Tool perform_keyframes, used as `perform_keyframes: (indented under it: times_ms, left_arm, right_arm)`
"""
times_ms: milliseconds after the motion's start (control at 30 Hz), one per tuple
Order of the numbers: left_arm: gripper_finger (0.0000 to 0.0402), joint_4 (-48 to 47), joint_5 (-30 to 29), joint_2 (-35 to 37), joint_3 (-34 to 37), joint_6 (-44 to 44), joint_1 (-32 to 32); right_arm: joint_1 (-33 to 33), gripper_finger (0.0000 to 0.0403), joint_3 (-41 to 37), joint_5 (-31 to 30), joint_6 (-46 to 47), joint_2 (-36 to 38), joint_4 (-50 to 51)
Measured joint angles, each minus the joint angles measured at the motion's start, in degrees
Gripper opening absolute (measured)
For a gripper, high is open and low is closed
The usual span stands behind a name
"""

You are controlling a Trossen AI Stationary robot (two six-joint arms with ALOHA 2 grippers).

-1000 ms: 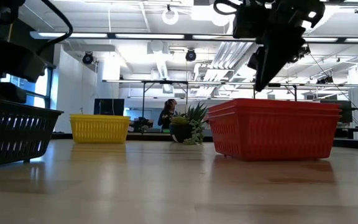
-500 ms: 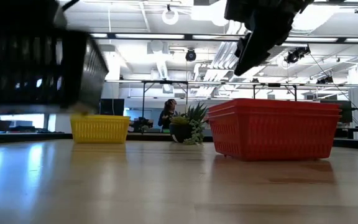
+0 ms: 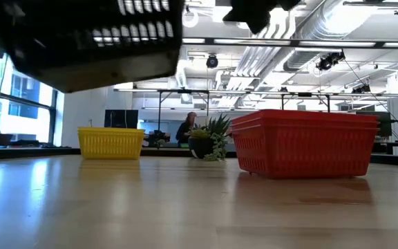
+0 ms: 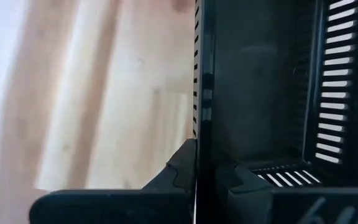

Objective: Stack baskets by color
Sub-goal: Stack the bottom black bin on top of the top black bin on the table

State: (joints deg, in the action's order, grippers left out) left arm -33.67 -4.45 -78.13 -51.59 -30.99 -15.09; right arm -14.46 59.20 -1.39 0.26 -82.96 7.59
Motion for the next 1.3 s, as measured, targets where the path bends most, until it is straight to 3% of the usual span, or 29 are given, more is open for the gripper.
perform_keyframes:
  times_ms: [400, 867, 1033, 1300]
  left_arm:
    - [0.0, -6.6, -5.2, 0.0, 0.0, -1.8, 6.1]
    - [0.0, -10.0, -2.1, 0.0, 0.0, -4.5, 6.2]
    - [0.0, -11.9, -1.5, 0.0, -1.0, -4.4, 6.6]
    - [0.0, -23.6, -3.6, -4.8, -9.4, -3.0, 6.6]
  right_arm:
    - [2.5, 0.0138, 0.0, -3.3, -14.4, 0.0, -16.7]
    - [6.6, 0.0138, 0.0, -3.0, -14.6, 0.0, -19.4]
    - [6.7, 0.0138, 3.8, -5.4, -14.2, -0.7, -13.5]
    - [6.7, 0.0138, 14.7, -5.7, -14.2, -6.6, 0.7]
